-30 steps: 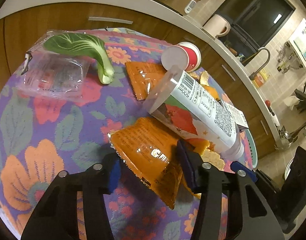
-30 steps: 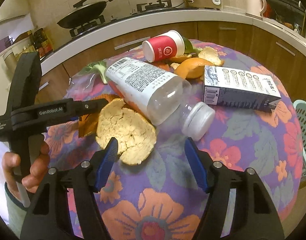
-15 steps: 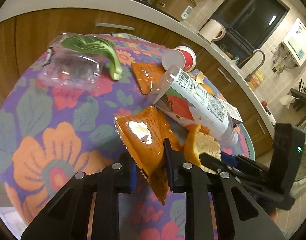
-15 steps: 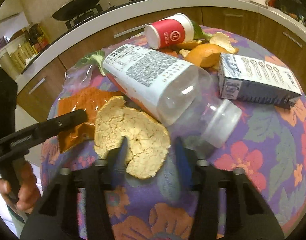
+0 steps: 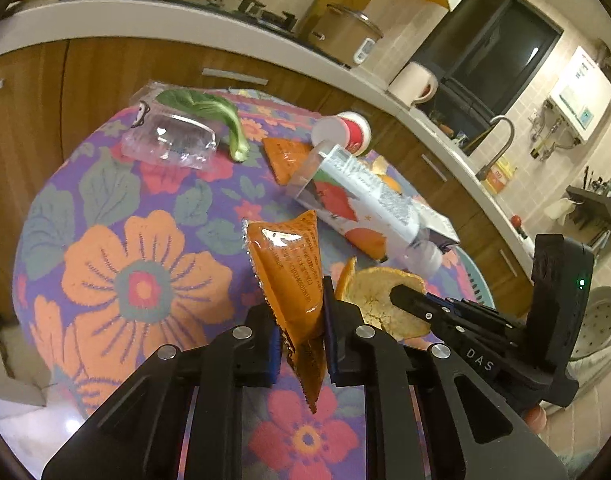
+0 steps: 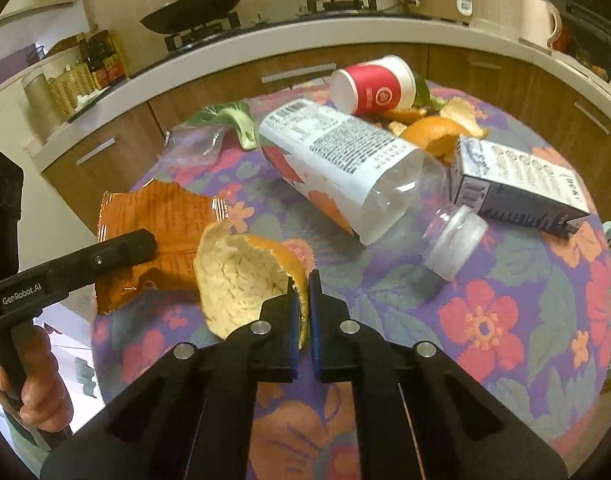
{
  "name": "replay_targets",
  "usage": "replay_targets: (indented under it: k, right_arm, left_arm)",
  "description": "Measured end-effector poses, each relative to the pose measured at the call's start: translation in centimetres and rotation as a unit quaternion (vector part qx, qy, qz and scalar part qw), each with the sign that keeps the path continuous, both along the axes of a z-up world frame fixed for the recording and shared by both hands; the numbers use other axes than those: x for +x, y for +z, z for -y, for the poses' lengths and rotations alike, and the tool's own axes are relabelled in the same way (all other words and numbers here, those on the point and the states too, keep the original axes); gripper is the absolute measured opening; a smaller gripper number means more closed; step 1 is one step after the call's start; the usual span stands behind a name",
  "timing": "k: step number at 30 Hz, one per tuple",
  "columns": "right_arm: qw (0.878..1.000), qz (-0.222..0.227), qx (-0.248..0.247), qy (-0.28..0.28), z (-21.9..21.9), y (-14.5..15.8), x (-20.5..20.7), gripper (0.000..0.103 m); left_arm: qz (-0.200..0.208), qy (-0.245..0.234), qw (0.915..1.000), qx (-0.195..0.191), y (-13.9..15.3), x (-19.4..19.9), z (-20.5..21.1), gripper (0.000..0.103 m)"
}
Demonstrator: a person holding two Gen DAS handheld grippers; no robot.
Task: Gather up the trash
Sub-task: 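Grasp the orange snack wrapper with the left tool while the right tool grasps the bread crust, then carry both items over the blue wastebasket and open both tools to drop them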
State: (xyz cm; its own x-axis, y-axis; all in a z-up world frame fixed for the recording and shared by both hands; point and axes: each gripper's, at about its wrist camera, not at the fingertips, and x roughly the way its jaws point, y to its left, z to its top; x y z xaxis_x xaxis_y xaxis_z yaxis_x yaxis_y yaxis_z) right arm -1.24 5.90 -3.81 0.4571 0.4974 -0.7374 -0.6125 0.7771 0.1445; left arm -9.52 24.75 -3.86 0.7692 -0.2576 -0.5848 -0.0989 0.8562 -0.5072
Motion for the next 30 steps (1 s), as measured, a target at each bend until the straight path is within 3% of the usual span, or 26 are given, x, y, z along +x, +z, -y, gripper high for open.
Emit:
replay_targets:
  k: [10,16,22,30]
  right_arm:
    - [0.997,0.048,0.033,-0.044,5.5,4.0,-0.5,0.003]
    - [0.990,0.064,0.052,-0.116,12.6,6.0,1.3,0.003]
    - [0.973,0.073,0.068,-0.209,21.6,6.6,3.9,0.003]
    - [0.939,0.070,0.061,-0.332,33.9,5.0,7.7,0.003]
  left_arm:
    - [0.054,-0.047,0.9972,0.022,4.4,0.6,4.2,0.013]
    - [0.074,-0.105,0.9910,0.039,6.3,5.0,9.9,0.012]
    - [0.077,-0.170,0.9812,0.050,7.0,10.3,16.7,0.012]
    - [0.076,-0.252,0.9614,0.081,7.6,17.8,28.4,0.012]
